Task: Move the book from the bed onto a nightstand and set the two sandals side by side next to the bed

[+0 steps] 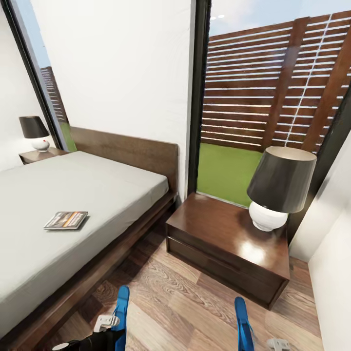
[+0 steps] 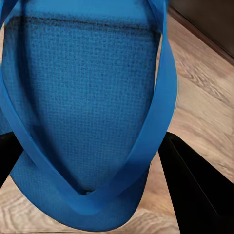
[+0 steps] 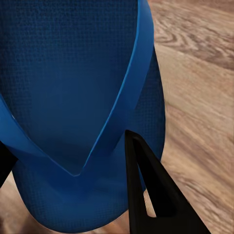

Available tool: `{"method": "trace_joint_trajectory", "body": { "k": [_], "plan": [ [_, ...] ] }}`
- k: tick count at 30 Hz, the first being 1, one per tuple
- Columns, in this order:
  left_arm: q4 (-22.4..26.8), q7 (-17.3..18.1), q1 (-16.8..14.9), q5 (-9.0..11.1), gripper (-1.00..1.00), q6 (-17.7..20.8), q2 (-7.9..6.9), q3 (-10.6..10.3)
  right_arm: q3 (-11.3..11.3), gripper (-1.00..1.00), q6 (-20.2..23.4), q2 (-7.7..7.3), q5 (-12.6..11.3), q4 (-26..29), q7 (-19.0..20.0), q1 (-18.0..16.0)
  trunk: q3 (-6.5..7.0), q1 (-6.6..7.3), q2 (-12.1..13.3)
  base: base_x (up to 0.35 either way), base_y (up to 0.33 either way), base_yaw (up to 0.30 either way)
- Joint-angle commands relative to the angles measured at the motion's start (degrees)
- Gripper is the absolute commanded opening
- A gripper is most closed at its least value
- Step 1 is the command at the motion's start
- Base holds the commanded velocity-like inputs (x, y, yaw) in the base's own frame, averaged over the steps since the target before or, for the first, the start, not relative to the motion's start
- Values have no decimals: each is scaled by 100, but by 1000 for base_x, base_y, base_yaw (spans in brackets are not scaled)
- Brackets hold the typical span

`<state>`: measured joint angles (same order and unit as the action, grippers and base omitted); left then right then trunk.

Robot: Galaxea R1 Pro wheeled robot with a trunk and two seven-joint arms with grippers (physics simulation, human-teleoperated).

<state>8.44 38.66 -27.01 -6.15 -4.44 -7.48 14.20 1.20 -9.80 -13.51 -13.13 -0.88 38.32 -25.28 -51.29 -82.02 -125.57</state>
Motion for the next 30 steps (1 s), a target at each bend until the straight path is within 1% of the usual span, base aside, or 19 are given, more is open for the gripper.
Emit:
{"method": "trace_joint_trajectory", "body": {
  "k": [1,30],
  "plan": [
    [-8,10,-6,-62,-100,-48,1,40,12,-100,-5,-2,-23,-9,26,-4,-5,1,-2,0,0,283],
    [-7,10,-6,-62,-100,-48,1,39,12,-100,-5,-2,-23,-9,27,-4,-5,1,-2,0,0,283]
  ]
}}
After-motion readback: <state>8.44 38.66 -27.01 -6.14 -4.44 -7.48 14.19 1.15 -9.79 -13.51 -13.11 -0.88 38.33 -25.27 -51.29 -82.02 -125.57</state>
